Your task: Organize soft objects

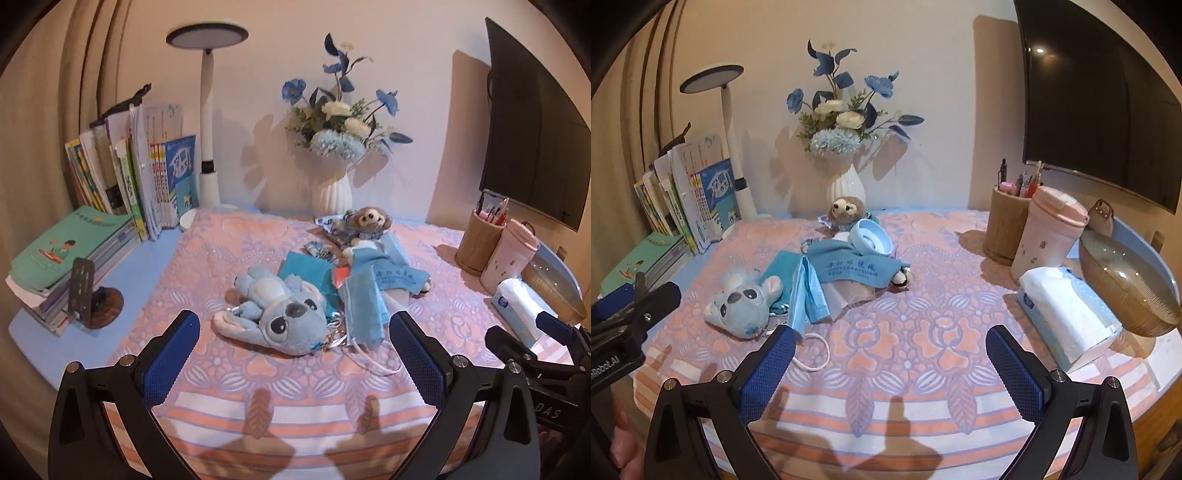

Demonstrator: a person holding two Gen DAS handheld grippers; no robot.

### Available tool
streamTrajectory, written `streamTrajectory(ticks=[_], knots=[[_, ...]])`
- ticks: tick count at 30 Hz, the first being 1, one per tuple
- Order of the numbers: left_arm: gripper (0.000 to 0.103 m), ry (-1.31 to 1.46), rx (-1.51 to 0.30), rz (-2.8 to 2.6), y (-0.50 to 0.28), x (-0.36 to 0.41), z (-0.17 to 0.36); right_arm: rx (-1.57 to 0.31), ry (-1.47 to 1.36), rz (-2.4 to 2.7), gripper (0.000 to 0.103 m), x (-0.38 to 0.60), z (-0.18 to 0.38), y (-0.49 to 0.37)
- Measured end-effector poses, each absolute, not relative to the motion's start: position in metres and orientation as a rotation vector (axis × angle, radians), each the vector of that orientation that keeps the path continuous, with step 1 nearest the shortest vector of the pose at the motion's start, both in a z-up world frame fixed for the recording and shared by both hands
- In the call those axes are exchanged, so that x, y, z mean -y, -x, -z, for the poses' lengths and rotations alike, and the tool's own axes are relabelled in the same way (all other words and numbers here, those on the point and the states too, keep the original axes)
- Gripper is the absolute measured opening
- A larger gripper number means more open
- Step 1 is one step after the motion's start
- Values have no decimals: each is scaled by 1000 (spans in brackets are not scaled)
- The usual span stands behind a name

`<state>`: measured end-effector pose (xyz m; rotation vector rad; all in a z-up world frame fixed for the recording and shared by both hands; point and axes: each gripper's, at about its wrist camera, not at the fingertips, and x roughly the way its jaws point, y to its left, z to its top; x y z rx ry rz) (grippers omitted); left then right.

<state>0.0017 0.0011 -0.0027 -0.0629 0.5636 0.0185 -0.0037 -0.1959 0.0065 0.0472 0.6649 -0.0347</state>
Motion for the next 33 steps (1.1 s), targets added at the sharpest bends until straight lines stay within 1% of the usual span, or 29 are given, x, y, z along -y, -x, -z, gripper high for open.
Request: streamTrajectory(ticks=[8,10,25,33], knots=[[102,60,-582,-2,-3,0,14,-706,-52,65,103,198,4,-6],[102,63,-594,13,-14,-1,14,-711,-50,68,103,199,5,-7],[102,31,-600,11,-13,11,19,-733,-81,61,103,206,9,-6],[102,90,-607,14,-15,3,20,-733,-67,67,103,202,10,-7]])
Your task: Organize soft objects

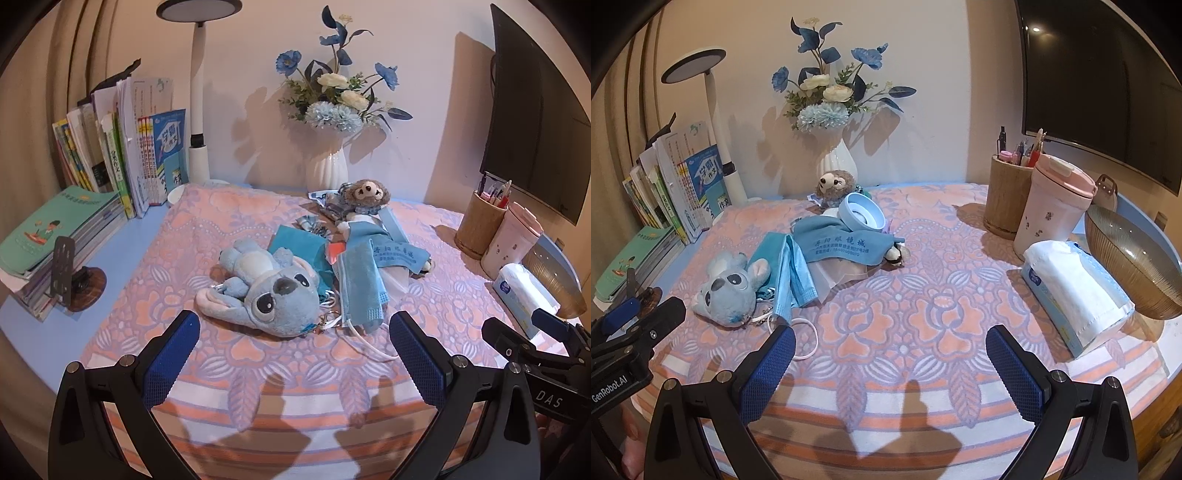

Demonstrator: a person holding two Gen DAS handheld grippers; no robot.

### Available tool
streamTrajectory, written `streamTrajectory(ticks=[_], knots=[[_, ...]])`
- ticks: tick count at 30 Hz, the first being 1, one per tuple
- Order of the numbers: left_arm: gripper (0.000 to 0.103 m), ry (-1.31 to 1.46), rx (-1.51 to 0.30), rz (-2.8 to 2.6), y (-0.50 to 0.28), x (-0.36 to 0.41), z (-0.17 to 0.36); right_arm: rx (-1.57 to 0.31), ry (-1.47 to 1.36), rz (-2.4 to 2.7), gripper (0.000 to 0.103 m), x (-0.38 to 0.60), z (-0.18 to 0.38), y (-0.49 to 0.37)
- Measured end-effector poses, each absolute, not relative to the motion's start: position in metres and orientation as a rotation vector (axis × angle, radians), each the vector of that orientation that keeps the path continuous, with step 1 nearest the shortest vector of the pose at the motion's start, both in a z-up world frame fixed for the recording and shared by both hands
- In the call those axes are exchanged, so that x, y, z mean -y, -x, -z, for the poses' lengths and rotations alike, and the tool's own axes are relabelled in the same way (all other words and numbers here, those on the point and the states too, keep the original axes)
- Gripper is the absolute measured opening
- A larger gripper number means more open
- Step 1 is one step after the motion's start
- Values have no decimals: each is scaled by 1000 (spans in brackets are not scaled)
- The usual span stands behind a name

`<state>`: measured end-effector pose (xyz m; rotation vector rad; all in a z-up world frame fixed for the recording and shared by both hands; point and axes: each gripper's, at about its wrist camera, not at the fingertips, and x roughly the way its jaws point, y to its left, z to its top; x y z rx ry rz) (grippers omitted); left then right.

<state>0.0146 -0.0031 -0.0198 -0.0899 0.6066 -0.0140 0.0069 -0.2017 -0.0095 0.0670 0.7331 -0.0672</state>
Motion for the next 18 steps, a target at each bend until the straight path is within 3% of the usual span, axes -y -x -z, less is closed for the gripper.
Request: streamTrajectory(ticks=[18], knots=[[102,107,-636,-1,-18,-7,22,-739,-62,78,103,201,12,-9]])
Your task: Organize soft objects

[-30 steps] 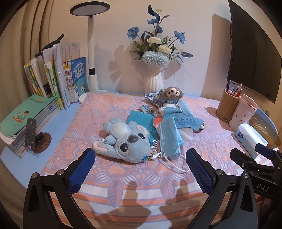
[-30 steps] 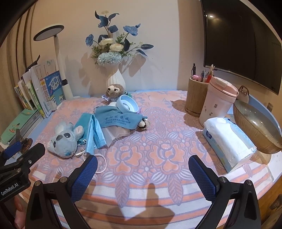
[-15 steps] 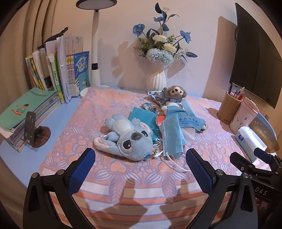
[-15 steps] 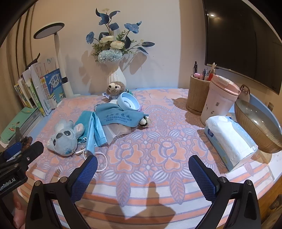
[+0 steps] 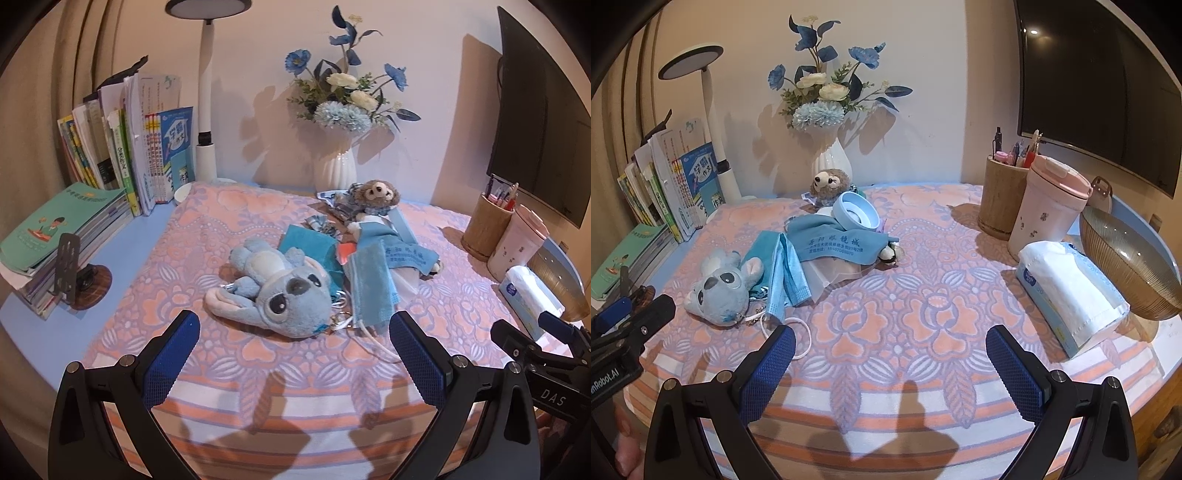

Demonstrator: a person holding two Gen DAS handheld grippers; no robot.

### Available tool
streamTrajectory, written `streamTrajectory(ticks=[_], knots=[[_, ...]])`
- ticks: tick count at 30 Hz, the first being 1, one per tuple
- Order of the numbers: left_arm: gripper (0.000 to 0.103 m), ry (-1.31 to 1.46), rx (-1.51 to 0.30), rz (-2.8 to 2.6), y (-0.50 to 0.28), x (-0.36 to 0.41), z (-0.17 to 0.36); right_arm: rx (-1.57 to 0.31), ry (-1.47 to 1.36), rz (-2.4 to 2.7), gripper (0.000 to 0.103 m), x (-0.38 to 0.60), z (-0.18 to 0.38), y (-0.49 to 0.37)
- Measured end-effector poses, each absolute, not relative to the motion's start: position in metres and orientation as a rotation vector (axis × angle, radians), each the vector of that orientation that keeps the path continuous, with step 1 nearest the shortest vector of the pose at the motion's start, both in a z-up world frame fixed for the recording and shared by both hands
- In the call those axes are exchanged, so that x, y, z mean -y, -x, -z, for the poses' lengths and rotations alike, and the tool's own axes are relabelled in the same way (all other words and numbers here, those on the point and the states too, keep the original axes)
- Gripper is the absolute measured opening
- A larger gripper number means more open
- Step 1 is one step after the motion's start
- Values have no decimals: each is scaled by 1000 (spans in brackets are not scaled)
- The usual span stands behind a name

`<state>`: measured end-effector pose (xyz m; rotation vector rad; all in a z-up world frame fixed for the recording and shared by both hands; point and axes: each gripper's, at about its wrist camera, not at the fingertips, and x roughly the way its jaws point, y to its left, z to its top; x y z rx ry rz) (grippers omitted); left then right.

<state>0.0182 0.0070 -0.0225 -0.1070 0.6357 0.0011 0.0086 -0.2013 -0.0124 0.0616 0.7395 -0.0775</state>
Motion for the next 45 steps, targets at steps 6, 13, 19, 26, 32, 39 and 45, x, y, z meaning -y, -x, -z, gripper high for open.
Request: streamTrajectory(ticks=[6,13,19,26,32,39,45], knots=[[102,152,-668,86,-30,-28,31,-763,56,91,103,181,22,-20],[102,150,-793,124,-73,-38,38,-780,80,-65,99,166,15,-54],[102,262,-861,227,-109,-36,60,-800,186,-186,77,142,21,-85],[102,242,-934,160,-135,-39,74,-864,121,-369,73,131,37,-122],[102,186,-944,133,-142,-35,81,-912,120,-379,65,127,59,-149],[100,209,-975,156,-148,-39,95,-896,163,-375,41,117,70,-148],[86,178,-970,149,-148,-33,98,-912,104,-400,14,123,75,-146]])
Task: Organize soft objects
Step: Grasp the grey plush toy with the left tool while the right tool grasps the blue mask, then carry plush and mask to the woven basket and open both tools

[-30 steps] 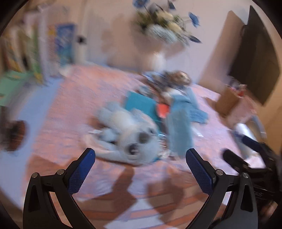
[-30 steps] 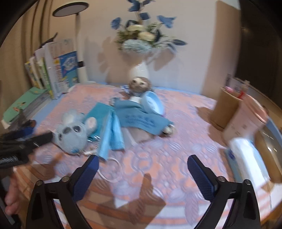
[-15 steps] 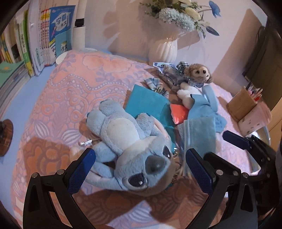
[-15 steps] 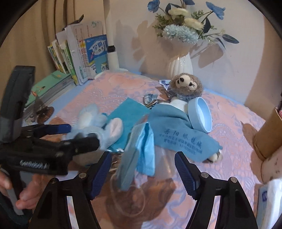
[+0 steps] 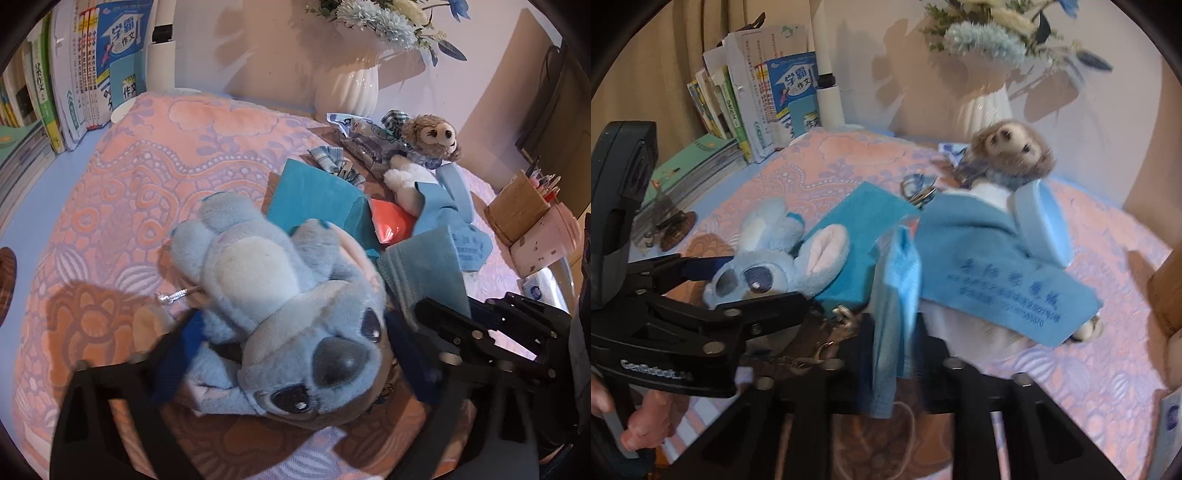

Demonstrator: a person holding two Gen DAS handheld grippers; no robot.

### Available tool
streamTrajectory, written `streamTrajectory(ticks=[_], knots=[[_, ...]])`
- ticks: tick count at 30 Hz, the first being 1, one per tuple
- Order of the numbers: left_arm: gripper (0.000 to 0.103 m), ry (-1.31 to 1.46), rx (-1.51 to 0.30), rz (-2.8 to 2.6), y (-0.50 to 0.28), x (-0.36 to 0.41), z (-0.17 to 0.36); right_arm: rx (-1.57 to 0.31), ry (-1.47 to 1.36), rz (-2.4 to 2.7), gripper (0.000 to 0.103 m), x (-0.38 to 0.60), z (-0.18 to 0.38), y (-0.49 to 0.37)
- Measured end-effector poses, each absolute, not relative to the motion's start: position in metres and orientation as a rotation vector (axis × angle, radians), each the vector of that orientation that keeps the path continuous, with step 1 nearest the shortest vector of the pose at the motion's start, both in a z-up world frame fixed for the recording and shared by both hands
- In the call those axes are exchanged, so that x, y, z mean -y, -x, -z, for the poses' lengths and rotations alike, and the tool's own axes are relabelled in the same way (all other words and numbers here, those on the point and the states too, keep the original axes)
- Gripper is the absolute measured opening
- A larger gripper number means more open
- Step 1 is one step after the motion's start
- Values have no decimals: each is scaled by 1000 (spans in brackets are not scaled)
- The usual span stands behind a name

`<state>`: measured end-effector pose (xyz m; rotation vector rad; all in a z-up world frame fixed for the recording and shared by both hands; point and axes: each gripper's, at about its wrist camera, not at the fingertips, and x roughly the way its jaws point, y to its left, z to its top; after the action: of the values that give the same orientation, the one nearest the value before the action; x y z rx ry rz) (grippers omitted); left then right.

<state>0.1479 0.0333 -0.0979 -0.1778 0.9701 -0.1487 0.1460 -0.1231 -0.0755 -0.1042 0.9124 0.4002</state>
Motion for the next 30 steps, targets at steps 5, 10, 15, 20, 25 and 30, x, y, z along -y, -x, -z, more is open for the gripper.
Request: streamTrajectory(ticks=[5,10,15,20,25,30], knots=[[74,190,-930,159,-139,-33,90,-882,19,-435,11,136,63,-136],[74,191,-864,183,-126,-28,69,-834,21,-406,11,145,48,-117],[74,168,-814,238,-117,-11,49,-769,-29,-343,11,168,25,-100],[74,123,-767,303,-117,21,28,-703,-85,-236,11,207,-4,-83],[74,49,-731,396,-121,75,10,-706,-122,-86,11,255,-21,-70],[74,-9,-707,550,-121,142,-6,-795,-249,50,11,321,-24,-58]])
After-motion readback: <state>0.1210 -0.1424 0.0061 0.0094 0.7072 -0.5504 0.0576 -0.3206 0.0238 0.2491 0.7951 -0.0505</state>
